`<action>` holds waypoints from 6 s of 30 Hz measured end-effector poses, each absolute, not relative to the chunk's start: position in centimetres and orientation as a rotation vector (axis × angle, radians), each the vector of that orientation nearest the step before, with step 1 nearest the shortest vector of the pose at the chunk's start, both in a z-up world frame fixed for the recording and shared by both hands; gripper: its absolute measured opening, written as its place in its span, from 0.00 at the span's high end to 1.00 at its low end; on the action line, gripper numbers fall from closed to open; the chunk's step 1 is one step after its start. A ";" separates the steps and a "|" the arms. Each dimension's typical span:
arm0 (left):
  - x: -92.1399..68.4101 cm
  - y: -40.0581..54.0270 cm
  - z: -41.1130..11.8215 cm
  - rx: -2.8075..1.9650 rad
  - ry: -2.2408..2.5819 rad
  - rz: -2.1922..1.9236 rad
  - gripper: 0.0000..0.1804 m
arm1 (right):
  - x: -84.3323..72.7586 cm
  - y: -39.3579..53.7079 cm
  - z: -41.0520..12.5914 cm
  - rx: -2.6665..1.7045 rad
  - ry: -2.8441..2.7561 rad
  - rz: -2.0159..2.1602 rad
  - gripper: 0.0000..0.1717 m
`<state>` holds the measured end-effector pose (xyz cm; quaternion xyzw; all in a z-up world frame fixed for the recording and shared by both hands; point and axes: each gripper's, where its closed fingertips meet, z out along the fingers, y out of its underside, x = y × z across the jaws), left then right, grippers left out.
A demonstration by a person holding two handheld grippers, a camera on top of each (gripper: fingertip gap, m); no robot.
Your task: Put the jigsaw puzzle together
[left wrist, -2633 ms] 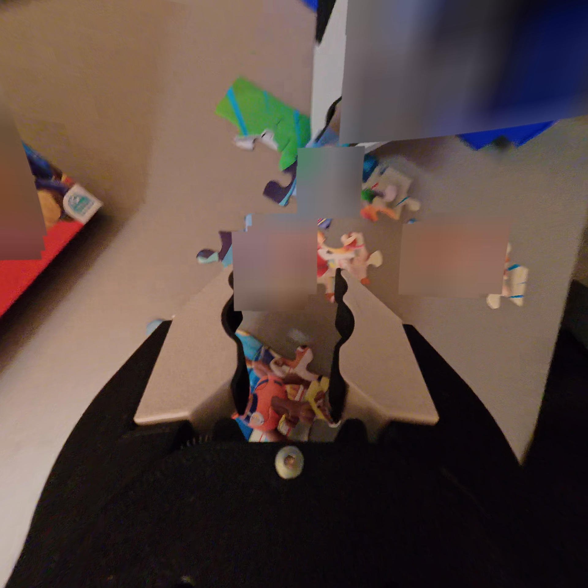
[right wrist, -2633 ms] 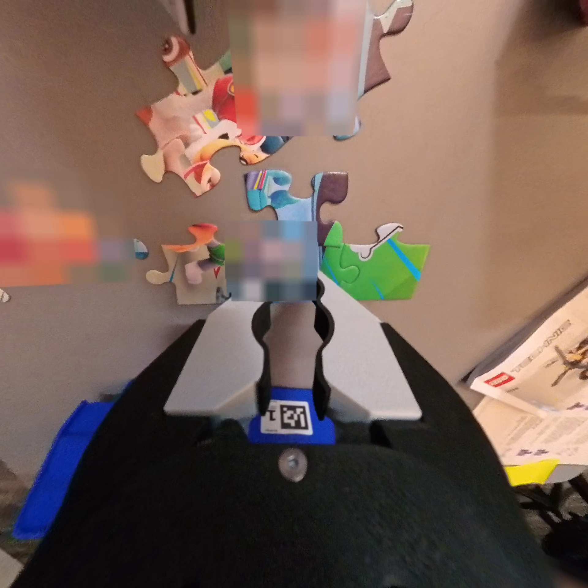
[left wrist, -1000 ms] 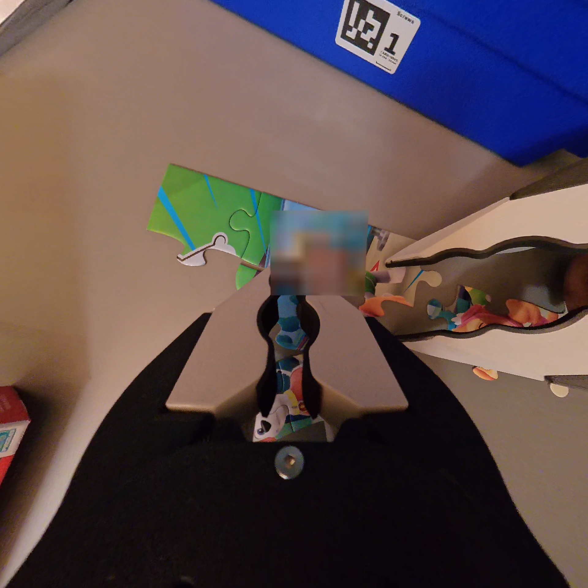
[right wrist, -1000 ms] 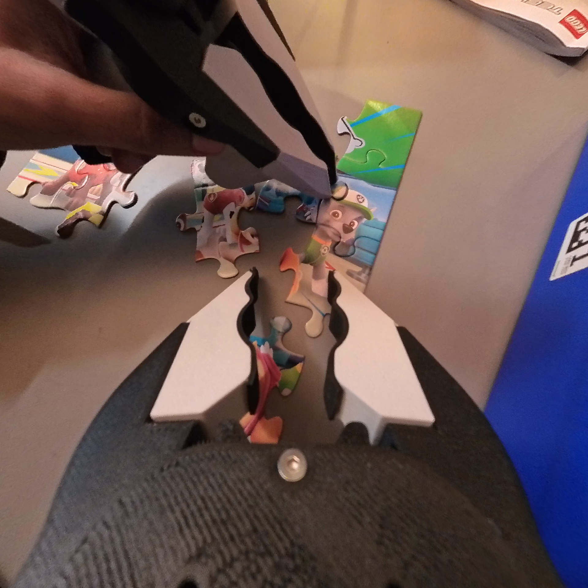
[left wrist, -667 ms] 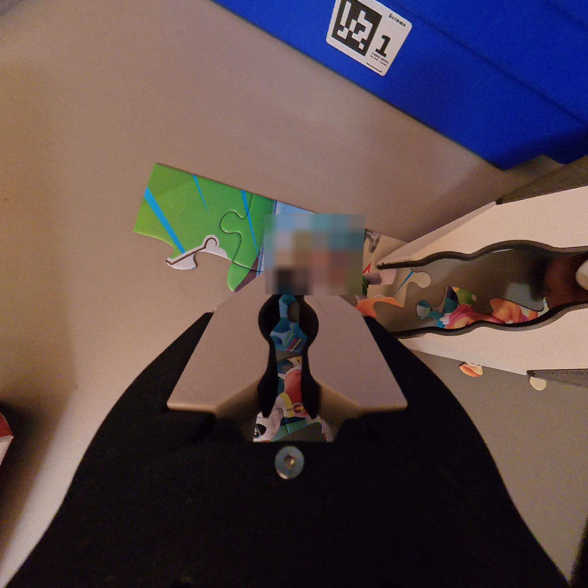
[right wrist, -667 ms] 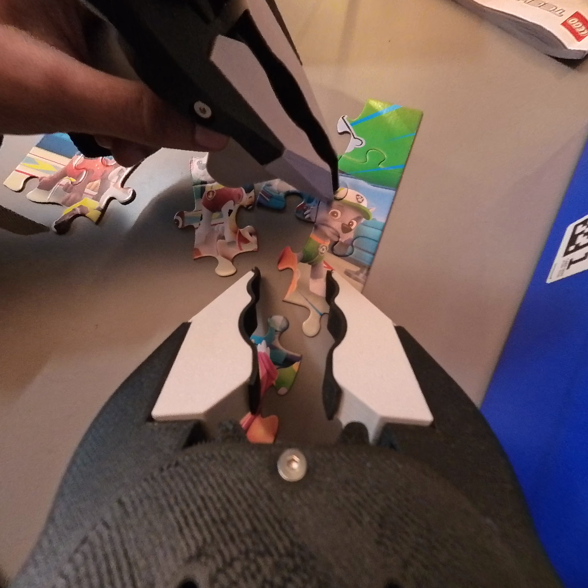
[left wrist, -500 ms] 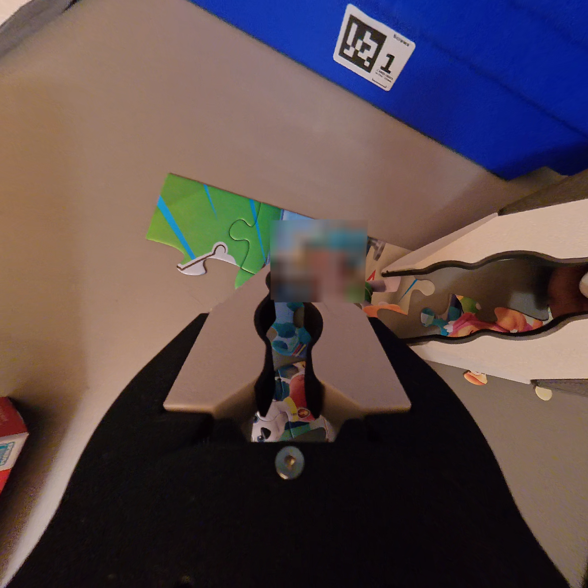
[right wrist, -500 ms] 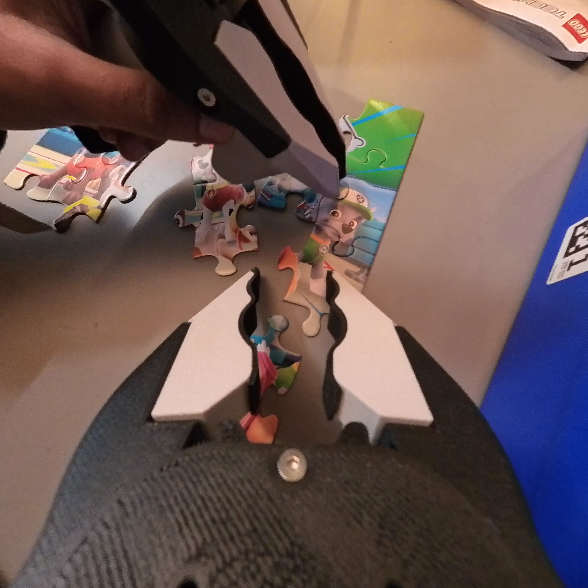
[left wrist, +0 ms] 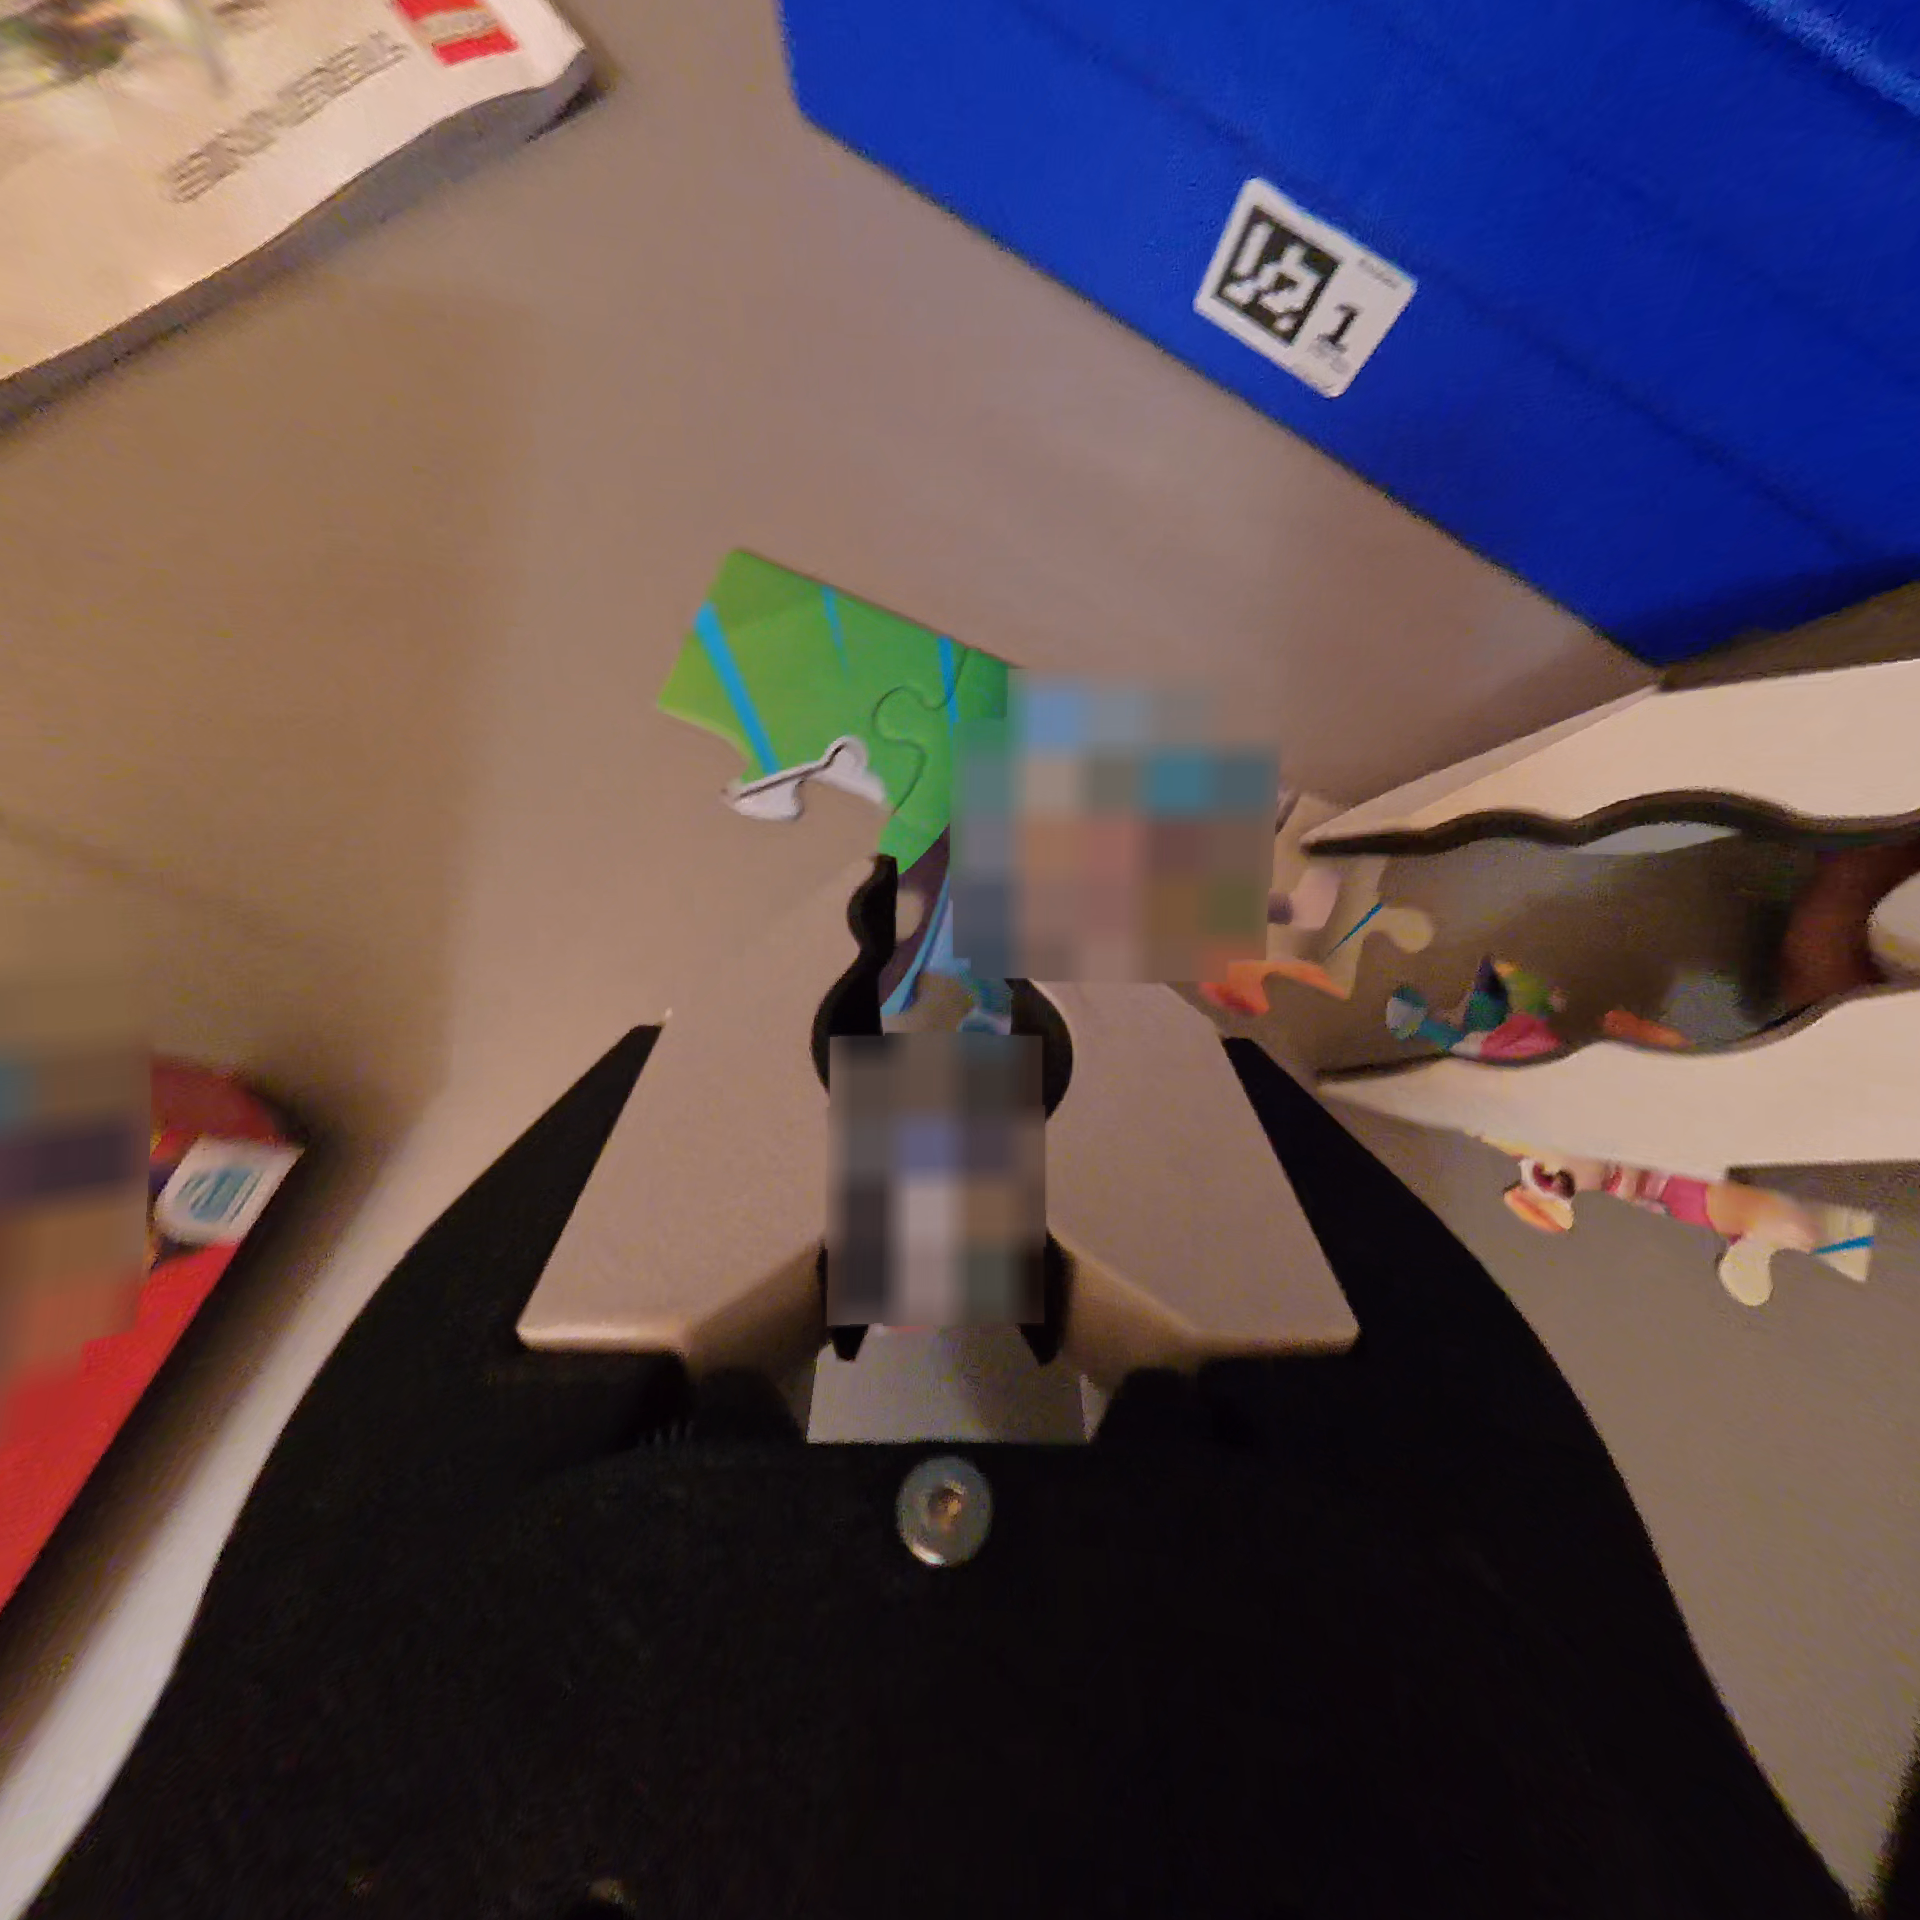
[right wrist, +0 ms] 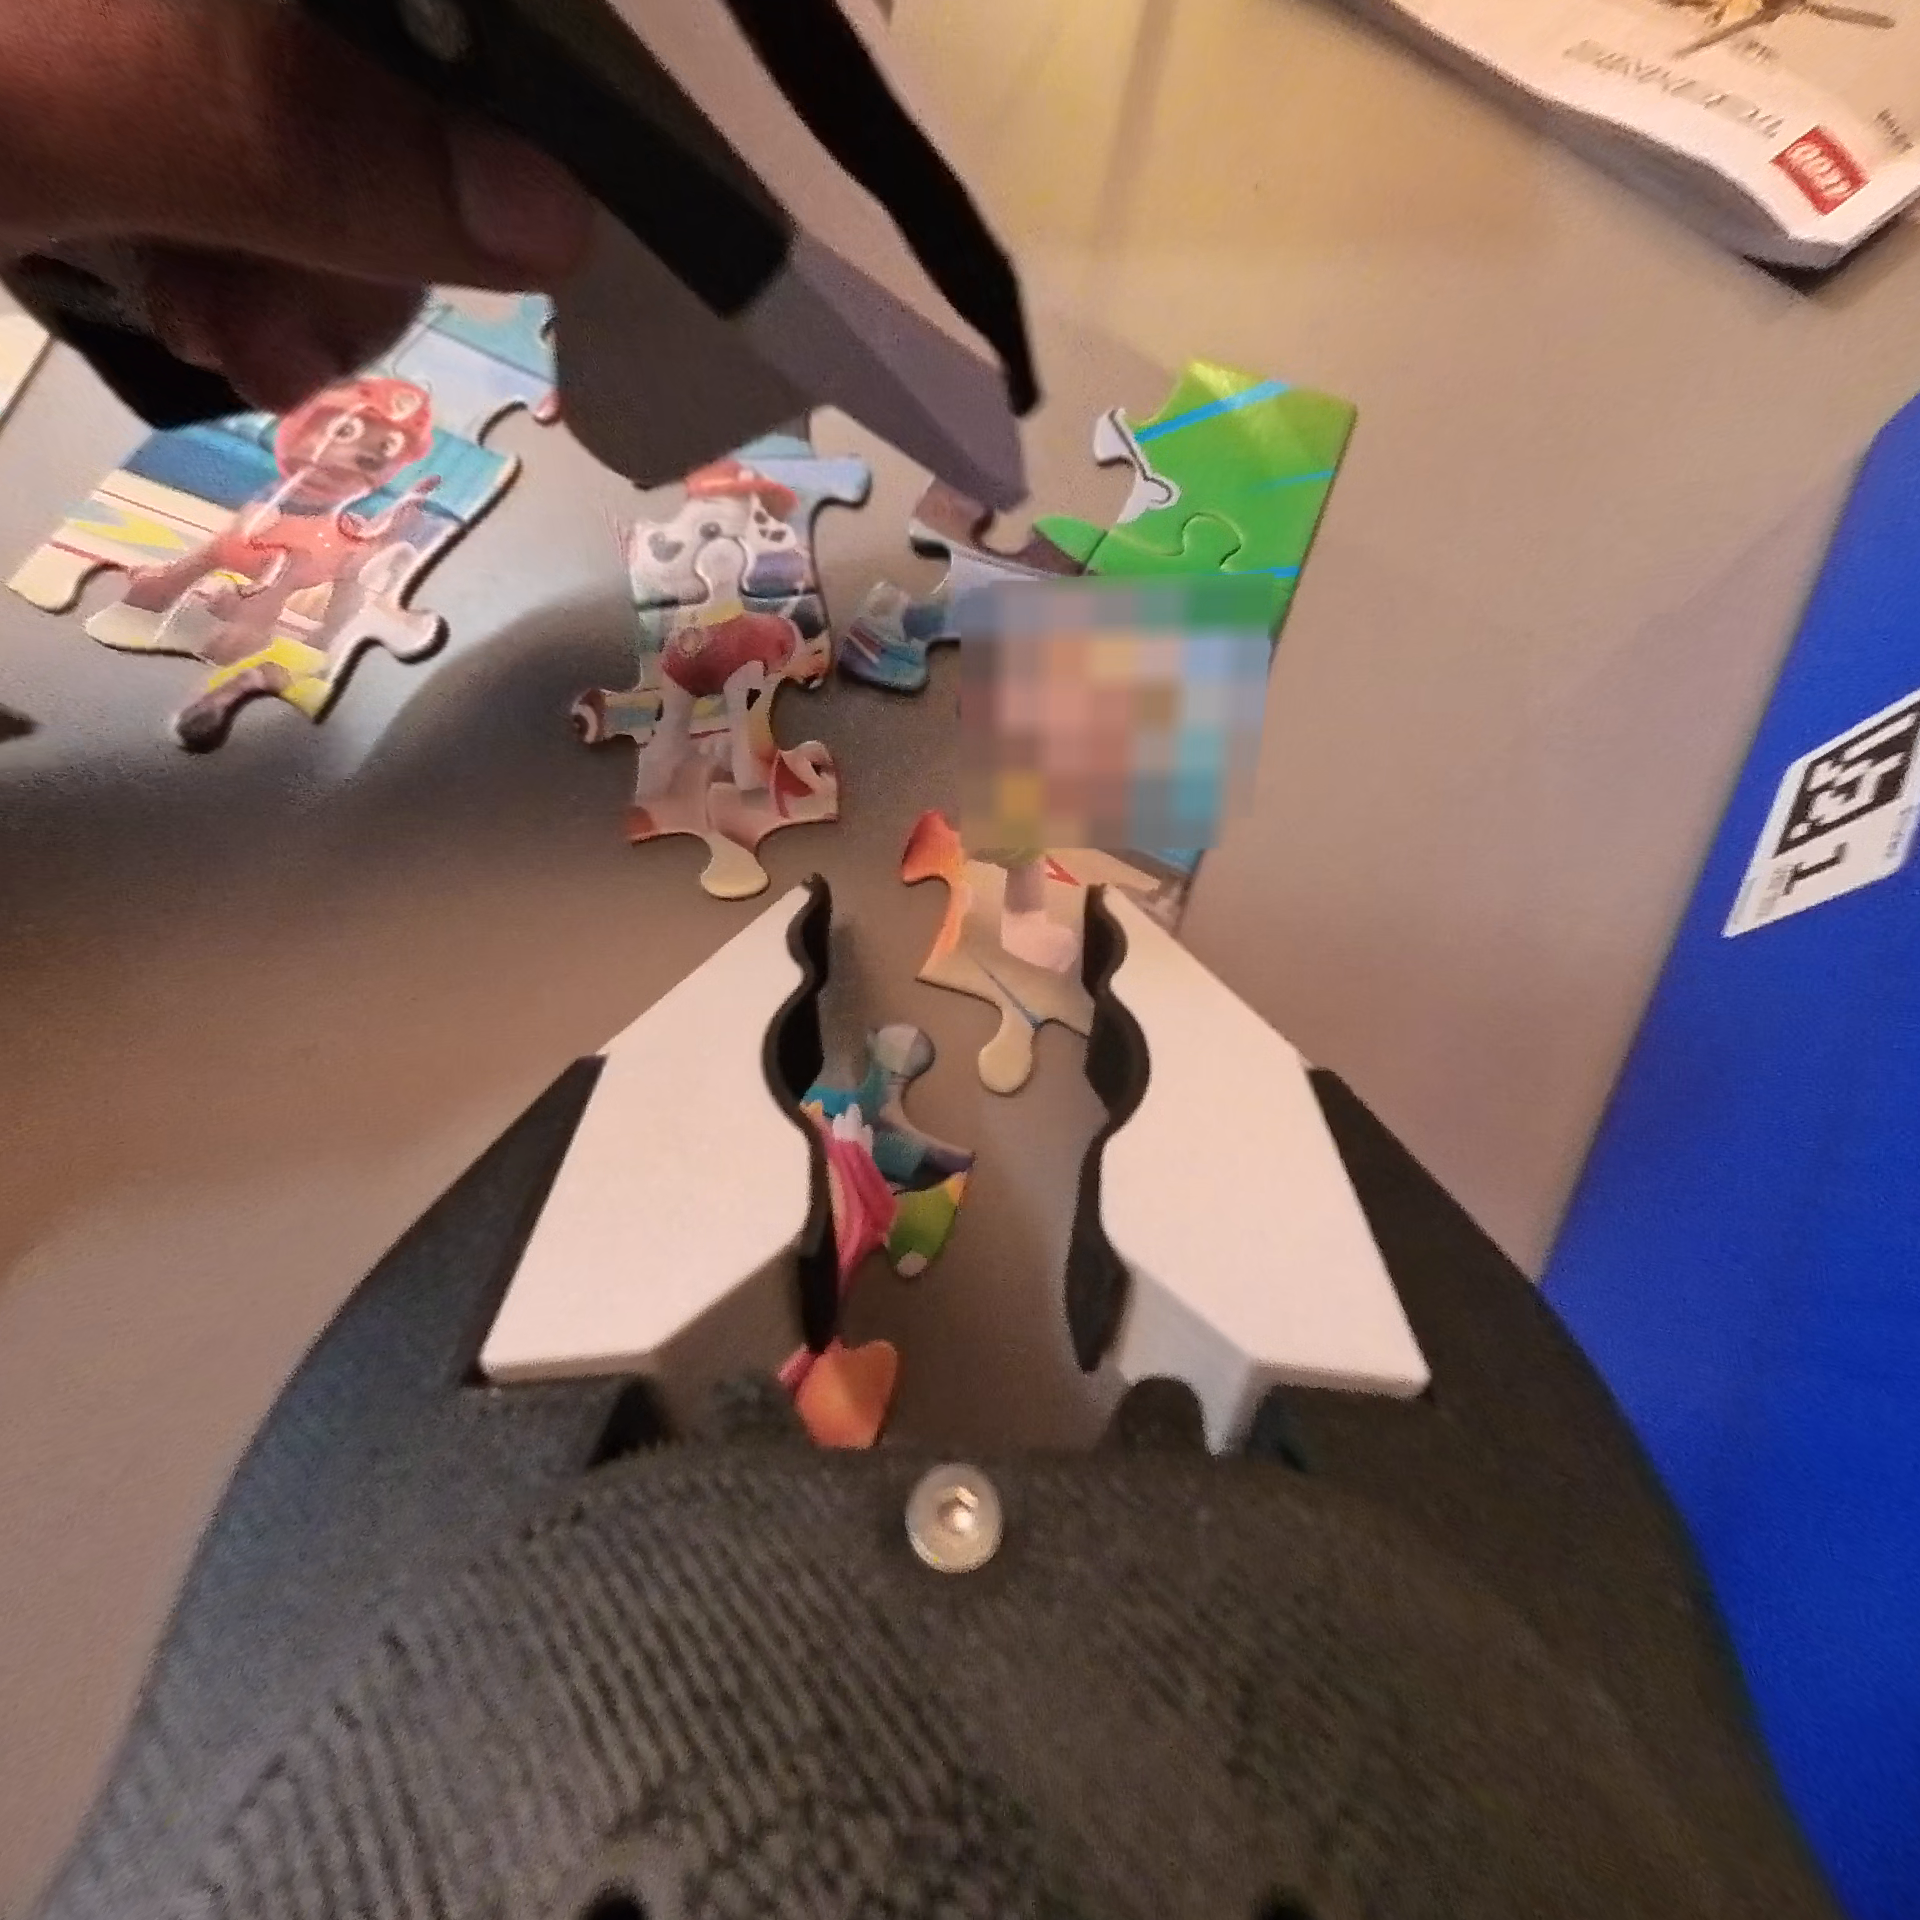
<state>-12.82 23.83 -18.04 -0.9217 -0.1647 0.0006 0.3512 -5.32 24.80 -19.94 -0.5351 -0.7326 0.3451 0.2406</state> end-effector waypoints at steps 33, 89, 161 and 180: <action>-8.0 15.9 -20.6 -2.415 -0.539 -0.173 0.82 | -3.6 15.4 -20.2 -1.408 -2.341 1.099 0.64; -10.0 17.6 -20.4 -2.299 -0.668 -0.232 0.83 | -12.4 21.7 -20.3 -1.070 -2.500 0.804 0.95; -13.1 21.8 -20.2 -2.445 -0.413 -0.162 0.99 | -10.8 21.1 -20.7 -1.197 -2.384 0.947 1.00; -14.0 21.5 -19.4 -2.412 -0.443 -0.154 1.00 | -11.2 23.1 -19.5 -1.250 -2.238 0.899 1.00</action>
